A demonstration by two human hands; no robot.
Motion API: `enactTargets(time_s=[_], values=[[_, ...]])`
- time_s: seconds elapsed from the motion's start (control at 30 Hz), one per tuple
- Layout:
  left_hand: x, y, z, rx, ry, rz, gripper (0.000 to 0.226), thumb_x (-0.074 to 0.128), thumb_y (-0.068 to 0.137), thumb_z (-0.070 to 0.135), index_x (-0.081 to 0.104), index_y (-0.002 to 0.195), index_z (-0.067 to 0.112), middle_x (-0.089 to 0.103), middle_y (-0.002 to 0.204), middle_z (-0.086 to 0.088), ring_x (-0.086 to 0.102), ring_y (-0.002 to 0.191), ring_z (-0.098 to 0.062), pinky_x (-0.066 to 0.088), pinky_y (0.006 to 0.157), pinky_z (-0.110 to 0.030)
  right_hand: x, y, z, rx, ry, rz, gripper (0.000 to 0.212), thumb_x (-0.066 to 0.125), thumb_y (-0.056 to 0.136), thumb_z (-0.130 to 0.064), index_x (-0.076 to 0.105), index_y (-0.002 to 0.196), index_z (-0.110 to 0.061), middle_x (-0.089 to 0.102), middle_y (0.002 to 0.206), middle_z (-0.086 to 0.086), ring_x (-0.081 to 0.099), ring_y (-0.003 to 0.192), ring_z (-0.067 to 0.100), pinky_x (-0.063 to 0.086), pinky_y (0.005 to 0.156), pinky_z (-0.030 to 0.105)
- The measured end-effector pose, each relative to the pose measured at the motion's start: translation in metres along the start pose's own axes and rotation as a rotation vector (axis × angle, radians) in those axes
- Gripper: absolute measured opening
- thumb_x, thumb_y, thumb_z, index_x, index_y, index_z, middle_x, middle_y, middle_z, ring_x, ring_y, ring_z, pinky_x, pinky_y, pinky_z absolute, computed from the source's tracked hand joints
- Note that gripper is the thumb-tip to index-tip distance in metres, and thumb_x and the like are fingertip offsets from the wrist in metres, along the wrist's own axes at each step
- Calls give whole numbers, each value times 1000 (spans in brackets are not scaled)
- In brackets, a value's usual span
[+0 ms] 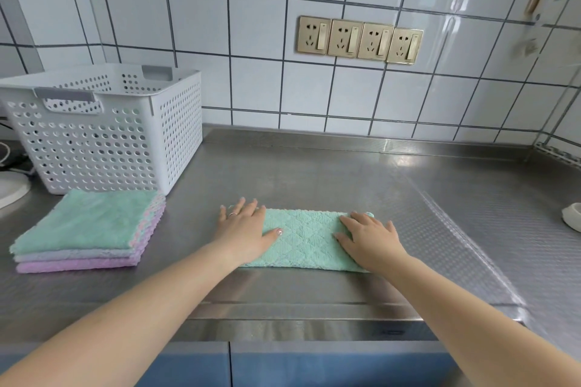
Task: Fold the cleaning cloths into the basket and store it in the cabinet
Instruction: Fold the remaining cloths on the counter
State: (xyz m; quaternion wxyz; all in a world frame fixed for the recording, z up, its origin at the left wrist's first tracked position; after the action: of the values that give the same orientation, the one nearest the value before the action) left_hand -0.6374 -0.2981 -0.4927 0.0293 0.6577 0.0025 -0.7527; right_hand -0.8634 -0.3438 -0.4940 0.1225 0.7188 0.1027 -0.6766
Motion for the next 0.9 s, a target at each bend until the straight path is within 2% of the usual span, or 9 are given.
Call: enactTargets(time_s=[0.1, 0.2, 0.27, 0.33, 0.43, 0.53, 0.77, 0.83, 0.9], values=[[-18, -24, 35, 313, -77, 200, 51, 47, 94, 44, 43, 140, 23, 37, 148, 4, 28, 139, -16, 15, 113, -30, -14, 10, -20, -111, 80, 113, 39, 36, 98, -36, 46, 135, -31, 40, 145, -8, 32, 136, 16, 17, 114, 46], [-21, -50, 69, 527, -95, 231, 37, 54, 89, 39, 61, 123, 24, 58, 123, 4, 50, 116, -18, 32, 102, -29, -15, 20, -48, -269, 155, 110, 36, 40, 98, -24, 53, 131, -30, 43, 143, -8, 36, 134, 16, 21, 112, 40], [-15, -56, 77, 569, -22, 230, 30, 56, 85, 39, 68, 108, 24, 64, 106, 2, 58, 99, -22, 42, 89, -32, -9, 25, -64, -310, 142, 34, 38, 37, 97, -19, 53, 130, -30, 44, 143, -7, 40, 131, 17, 24, 110, 38], [-13, -57, 80, 584, 35, 260, 20, 60, 76, 36, 73, 88, 26, 66, 83, 4, 64, 77, -22, 49, 70, -30, -4, 29, -67, -294, 124, -27, 41, 34, 96, -17, 51, 130, -32, 45, 142, -8, 43, 128, 18, 28, 106, 37], [-13, -55, 75, 570, 131, 309, 1, 66, 63, 29, 67, 64, 28, 57, 62, 9, 59, 55, -16, 47, 52, -22, -3, 30, -63, -283, 87, -46, 46, 32, 95, -13, 50, 131, -36, 44, 141, -10, 43, 127, 18, 28, 106, 40], [-10, -56, 67, 583, 172, 298, 10, 70, 59, 23, 61, 62, 27, 54, 61, 10, 56, 54, -14, 48, 53, -24, -8, 25, -56, -280, 60, -27, 47, 33, 94, -14, 52, 129, -38, 46, 138, -10, 44, 125, 17, 27, 106, 40], [-21, -73, 23, 585, 139, 368, 10, 49, 73, 28, 59, 72, 29, 57, 75, 12, 60, 67, -14, 51, 69, -24, -19, -10, -41, -369, 16, 40, 44, 37, 94, -16, 56, 126, -38, 53, 122, -7, 52, 111, 18, 30, 99, 30], [-26, -74, 14, 566, 128, 365, 6, 61, 69, 26, 60, 74, 29, 58, 78, 10, 62, 72, -15, 51, 70, -25, -20, -25, -39, -404, 30, 74, 39, 40, 94, -16, 61, 123, -34, 56, 114, -5, 54, 104, 20, 33, 95, 28], [-25, -69, 6, 545, 111, 294, 20, 75, 64, 21, 61, 76, 29, 60, 83, 9, 64, 78, -18, 51, 73, -29, -21, -41, -38, -452, 85, 124, 33, 47, 93, -15, 67, 115, -27, 61, 104, -3, 58, 94, 24, 42, 88, 31]])
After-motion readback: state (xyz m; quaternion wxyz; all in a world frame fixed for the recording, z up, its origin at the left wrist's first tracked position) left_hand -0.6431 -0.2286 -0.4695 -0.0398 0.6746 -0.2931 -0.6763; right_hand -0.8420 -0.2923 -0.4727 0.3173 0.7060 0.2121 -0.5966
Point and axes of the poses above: each hand's wrist, its own y-axis towards the middle knuckle, its own x-axis out of the palm, z = x × y, the point moved 6 cm from there along y, towards the middle knuckle
